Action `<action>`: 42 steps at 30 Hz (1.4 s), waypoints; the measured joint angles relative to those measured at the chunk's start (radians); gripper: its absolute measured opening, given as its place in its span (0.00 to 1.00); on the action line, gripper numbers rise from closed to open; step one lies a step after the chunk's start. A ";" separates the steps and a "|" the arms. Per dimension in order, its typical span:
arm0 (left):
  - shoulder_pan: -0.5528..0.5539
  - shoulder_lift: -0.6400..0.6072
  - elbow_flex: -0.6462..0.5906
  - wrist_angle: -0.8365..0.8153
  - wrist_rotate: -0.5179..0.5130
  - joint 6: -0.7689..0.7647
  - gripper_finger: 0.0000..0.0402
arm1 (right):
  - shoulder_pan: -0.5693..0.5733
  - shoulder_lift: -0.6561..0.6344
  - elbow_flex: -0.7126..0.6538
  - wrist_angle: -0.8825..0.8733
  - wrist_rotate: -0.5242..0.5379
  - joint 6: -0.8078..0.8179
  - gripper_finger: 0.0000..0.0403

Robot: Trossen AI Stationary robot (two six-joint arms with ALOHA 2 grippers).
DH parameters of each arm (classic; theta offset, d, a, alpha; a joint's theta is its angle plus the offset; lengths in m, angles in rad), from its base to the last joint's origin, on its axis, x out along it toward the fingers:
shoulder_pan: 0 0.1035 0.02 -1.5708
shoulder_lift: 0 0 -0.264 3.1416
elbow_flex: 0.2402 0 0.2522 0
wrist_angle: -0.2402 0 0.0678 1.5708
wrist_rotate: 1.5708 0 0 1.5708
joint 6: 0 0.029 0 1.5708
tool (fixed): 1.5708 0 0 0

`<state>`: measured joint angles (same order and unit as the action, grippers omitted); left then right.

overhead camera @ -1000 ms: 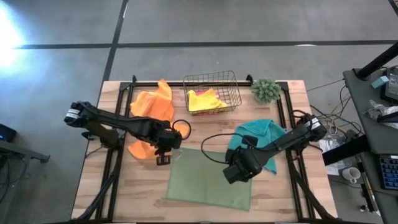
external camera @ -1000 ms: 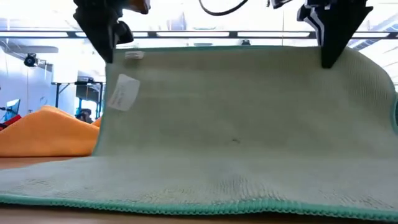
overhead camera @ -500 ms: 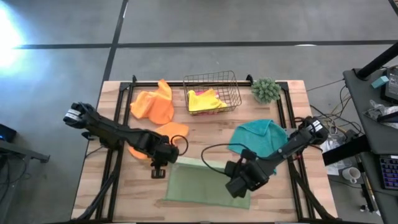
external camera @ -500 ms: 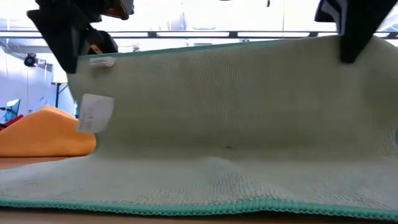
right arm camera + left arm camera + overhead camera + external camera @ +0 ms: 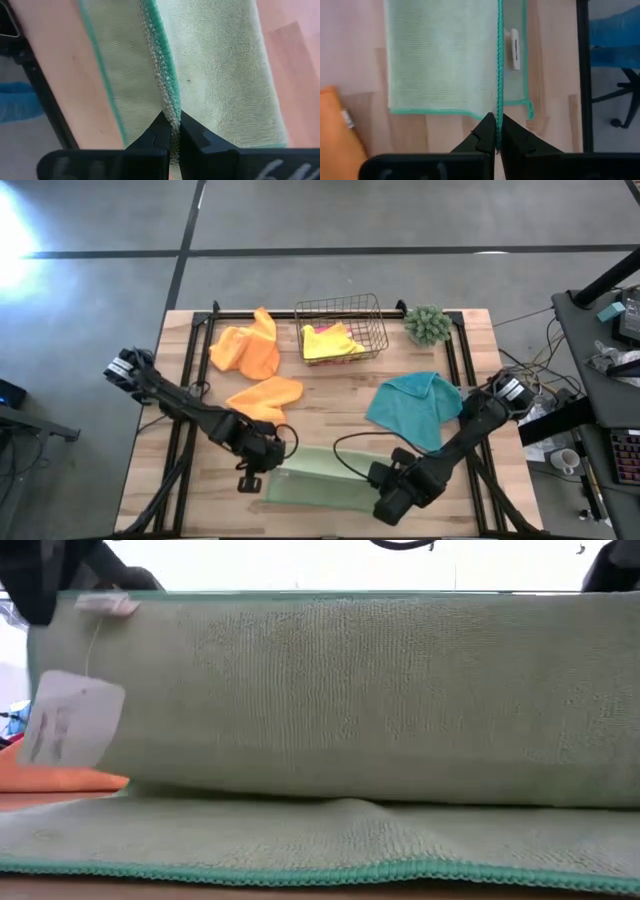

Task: Fold microfiber towels
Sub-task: Fold the green microfiber cloth

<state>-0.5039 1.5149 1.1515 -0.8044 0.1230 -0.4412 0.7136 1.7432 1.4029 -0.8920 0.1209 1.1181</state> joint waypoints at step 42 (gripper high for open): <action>-0.069 0.128 0.036 0.062 0.166 -0.077 0.47 | 0.026 0.067 0.061 0.271 -0.147 0.053 0.37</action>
<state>-0.5731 1.6428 1.1872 -0.7429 0.2890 -0.5182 0.7399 1.8099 1.4635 -0.6214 -0.0256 1.1709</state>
